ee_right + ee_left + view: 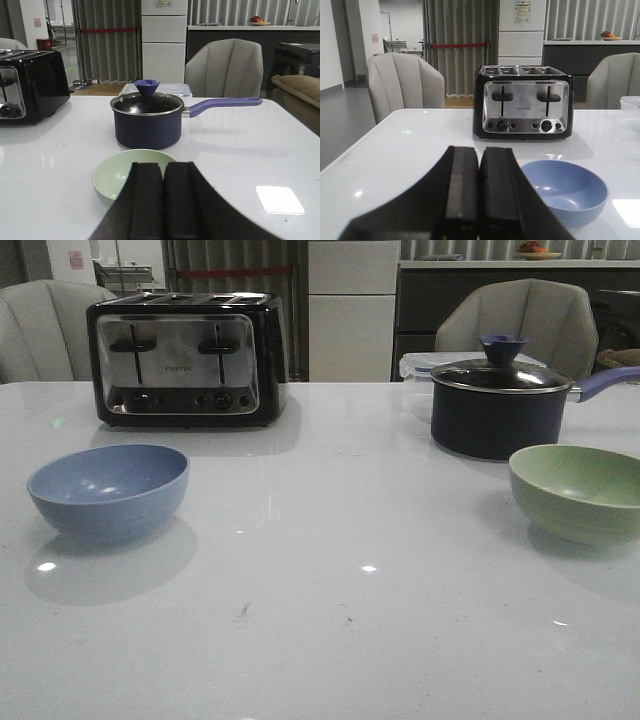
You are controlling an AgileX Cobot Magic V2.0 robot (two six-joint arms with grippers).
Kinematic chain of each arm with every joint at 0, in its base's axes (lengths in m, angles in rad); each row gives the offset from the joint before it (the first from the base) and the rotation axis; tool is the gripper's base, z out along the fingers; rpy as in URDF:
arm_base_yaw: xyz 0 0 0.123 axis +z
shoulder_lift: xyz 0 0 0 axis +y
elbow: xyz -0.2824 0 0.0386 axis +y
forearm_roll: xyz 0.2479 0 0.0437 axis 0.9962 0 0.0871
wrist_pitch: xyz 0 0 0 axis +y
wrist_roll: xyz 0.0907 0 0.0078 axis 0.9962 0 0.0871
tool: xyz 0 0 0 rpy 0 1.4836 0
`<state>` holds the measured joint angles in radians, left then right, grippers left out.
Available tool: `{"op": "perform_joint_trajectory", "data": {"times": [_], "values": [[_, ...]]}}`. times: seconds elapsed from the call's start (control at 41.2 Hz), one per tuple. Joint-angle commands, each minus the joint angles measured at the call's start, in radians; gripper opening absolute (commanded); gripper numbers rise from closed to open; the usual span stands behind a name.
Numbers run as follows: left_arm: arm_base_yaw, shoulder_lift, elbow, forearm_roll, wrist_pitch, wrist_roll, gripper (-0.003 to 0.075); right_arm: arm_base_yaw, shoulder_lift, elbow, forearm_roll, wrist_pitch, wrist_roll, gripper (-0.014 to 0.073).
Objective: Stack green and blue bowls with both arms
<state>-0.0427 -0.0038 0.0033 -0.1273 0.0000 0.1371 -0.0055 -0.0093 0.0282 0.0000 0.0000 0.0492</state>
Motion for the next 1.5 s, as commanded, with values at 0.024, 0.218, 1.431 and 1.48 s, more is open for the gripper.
{"op": "perform_joint_trajectory", "data": {"times": [0.024,0.218,1.431,1.48], "values": [[-0.002,-0.02,0.005,-0.009,-0.085,0.0,0.0093,-0.001,-0.02,-0.004,-0.01,-0.093,-0.002,0.0027],[-0.002,-0.02,0.005,-0.009,-0.085,0.0,0.0093,-0.001,-0.02,-0.004,-0.01,-0.093,-0.002,0.0027],[-0.002,0.133,-0.563,-0.009,0.2,0.0,0.0093,-0.001,0.09,-0.526,-0.016,0.304,-0.002,0.0027],[-0.002,0.176,-0.615,-0.009,0.248,0.0,0.0093,-0.001,0.13,-0.574,-0.019,0.337,-0.002,0.0027]]}}
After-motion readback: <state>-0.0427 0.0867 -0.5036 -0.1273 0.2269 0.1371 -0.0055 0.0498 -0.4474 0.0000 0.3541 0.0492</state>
